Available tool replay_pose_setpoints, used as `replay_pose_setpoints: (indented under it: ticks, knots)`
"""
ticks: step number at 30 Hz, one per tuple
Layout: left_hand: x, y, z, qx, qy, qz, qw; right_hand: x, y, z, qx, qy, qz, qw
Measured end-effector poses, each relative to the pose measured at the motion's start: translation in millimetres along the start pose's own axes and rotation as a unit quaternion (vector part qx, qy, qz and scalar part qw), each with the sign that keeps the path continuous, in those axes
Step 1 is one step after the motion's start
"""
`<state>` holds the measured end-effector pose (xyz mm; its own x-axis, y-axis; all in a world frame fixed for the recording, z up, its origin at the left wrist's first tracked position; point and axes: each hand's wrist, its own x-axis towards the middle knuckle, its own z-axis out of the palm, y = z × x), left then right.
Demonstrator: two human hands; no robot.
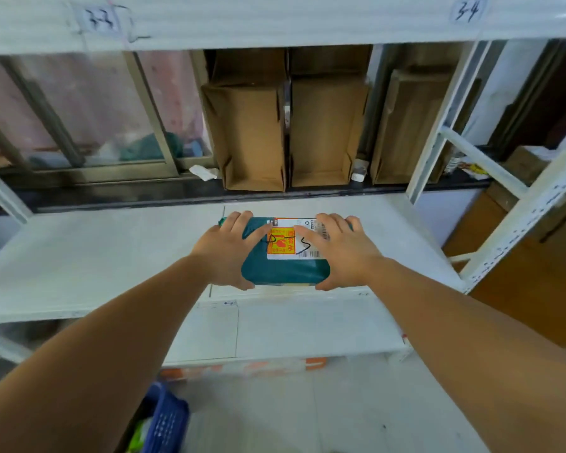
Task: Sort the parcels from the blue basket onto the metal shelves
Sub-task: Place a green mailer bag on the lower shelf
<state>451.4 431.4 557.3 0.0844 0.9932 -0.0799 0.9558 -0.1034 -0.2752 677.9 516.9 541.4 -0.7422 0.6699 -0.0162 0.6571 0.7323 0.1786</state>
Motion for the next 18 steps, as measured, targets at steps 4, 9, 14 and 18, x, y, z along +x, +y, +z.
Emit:
replay_pose_setpoints:
  ticks: [4,9,14,18]
  knots:
    - [39,22,8,-0.011,-0.001,-0.016,1.000,17,40,23,0.007,-0.004,-0.011,1.000]
    - [60,18,20,-0.011,0.005,-0.056,0.998,52,57,34,0.007,0.006,-0.053,0.999]
    - [53,-7,50,-0.046,-0.060,-0.086,0.993,88,37,47,0.039,-0.044,-0.110,0.992]
    - [49,-36,79,-0.085,-0.123,-0.085,0.985,115,7,55,0.040,-0.086,-0.135,0.986]
